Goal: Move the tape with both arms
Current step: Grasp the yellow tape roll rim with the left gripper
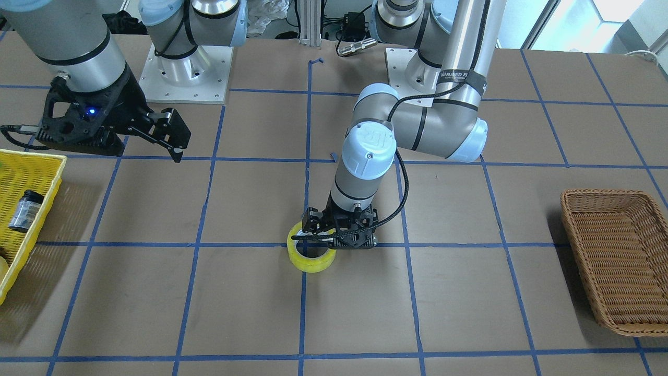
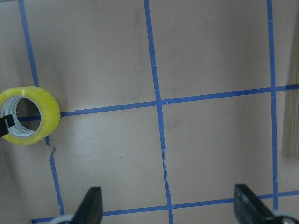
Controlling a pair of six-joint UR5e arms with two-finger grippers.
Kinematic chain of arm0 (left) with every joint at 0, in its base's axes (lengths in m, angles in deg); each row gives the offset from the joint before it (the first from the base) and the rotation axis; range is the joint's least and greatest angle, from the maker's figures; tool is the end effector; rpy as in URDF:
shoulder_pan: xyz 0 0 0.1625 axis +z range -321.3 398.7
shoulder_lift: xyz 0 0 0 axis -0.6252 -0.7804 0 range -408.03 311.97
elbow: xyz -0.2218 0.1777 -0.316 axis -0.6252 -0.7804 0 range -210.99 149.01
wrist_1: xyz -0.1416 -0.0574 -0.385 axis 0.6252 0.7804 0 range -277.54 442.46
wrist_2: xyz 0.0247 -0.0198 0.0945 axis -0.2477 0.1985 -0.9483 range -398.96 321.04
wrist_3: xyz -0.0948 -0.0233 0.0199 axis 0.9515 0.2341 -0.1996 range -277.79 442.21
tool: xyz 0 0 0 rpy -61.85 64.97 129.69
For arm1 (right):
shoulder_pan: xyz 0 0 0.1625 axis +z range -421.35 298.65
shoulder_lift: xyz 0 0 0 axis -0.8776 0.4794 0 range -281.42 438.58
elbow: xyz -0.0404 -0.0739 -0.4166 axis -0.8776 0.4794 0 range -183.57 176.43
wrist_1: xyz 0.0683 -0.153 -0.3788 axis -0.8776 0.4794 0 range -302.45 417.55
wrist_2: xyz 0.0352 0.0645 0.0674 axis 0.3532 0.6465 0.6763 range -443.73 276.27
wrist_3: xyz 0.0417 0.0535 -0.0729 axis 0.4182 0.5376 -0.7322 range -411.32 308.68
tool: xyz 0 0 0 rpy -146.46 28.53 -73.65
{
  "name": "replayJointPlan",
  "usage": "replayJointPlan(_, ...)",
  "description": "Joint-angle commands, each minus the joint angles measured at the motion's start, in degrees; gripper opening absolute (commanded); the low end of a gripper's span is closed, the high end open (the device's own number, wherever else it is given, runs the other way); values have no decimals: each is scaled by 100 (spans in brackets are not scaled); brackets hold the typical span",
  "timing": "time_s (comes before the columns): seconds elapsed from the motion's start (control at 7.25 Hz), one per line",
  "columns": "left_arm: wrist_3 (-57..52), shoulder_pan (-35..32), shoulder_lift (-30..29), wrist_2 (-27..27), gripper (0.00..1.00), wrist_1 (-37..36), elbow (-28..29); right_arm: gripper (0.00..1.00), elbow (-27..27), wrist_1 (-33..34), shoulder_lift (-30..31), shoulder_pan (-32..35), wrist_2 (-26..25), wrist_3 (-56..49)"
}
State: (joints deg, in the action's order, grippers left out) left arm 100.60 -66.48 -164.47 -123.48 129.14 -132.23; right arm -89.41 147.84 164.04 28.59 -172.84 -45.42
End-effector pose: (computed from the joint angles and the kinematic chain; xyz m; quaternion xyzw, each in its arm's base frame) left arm -0.2972 -0.5500 0.2145 0.0255 -0.9973 0.0334 0.0599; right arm 0.1342 -0.5254 0.4840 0.0519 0.9986 0.0011 0.0077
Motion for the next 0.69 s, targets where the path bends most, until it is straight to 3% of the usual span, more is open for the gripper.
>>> replayJointPlan(0.0,-19,-64,-292,-11,65,-264,-10,100,-47,-29,102,24,104,-37)
replayJointPlan(0.14,42,-90,-301,-11,15,-256,-1,100,-116,-29,259,24,165,16)
replayJointPlan(0.28,43,-90,-205,-20,0,-230,-19,100,-300,-29,391,24,166,16)
replayJointPlan(0.55,52,-90,-82,-317,0,-125,7,100,-512,-20,594,24,175,8)
